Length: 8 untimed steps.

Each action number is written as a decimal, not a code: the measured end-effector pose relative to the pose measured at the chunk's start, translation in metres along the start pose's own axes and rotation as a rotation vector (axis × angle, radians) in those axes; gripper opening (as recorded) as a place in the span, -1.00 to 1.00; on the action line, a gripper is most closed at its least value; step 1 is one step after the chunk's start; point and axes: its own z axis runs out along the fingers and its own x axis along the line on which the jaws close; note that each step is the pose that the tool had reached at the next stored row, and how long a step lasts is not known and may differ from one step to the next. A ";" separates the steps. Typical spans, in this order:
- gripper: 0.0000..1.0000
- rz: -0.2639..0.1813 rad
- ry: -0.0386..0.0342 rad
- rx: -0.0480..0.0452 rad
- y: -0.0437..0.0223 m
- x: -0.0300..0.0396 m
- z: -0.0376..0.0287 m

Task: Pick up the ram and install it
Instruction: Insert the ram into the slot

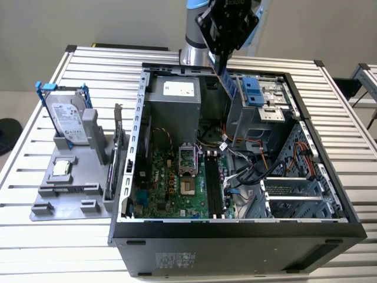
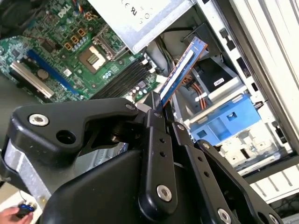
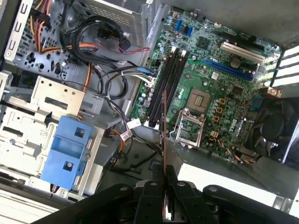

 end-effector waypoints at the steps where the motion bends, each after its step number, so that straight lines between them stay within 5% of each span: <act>1: -1.00 0.015 -0.0005 0.0003 0.0000 0.0000 0.0000; 8: -1.00 0.119 -0.0037 0.0022 0.0000 0.0000 0.0001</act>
